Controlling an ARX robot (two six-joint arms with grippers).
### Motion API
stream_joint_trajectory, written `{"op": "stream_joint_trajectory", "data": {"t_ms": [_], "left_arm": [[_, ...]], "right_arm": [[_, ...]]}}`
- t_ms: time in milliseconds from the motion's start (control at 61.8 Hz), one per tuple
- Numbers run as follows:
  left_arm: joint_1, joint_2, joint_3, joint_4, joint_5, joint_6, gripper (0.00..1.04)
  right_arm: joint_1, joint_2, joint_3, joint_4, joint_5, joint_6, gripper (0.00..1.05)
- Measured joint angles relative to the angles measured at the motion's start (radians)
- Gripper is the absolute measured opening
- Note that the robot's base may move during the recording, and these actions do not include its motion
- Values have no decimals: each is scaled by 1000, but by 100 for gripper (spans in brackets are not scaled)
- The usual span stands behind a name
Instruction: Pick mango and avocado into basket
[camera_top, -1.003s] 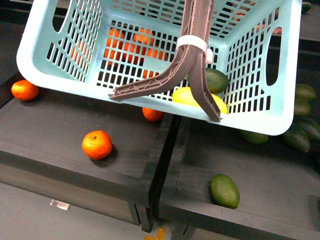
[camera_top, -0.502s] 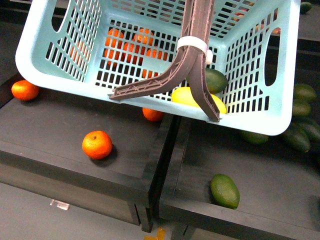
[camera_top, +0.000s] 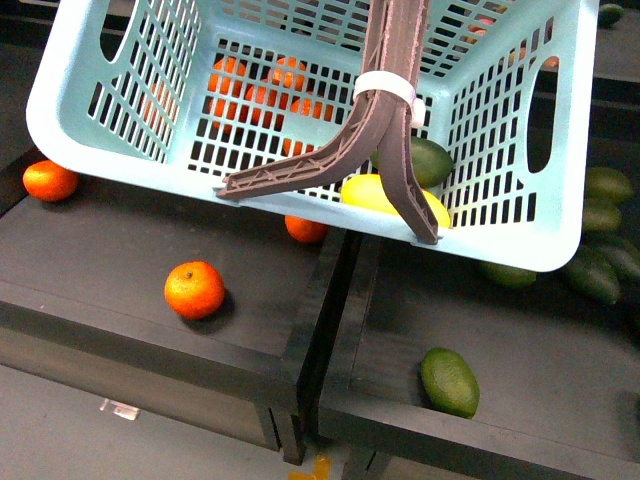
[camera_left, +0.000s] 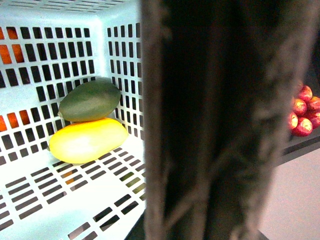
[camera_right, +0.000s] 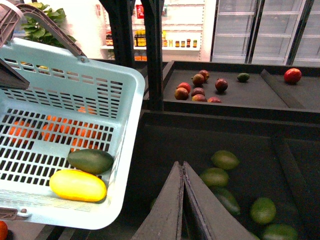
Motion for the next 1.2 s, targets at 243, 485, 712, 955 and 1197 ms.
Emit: {"op": "stream_joint_trajectory", "data": {"t_ms": [243,485,712,955,1197], "left_arm": [[0,0,0,0,0,0,5],[0,0,0,0,3,-1,5],[0,0,0,0,2,-1,5],[0,0,0,0,0,0,5],[-14,0,0,0,8,2,5]], "right_arm": [[0,-200,-8,-195,-3,-1,2],[0,-203,-8,-199,-3,-1,2],[0,-203,-8,-199,-3,-3,23],[0,-203,-8,-199,-3,-3,68],[0,-203,-8,-201,0,-2,98]]}}
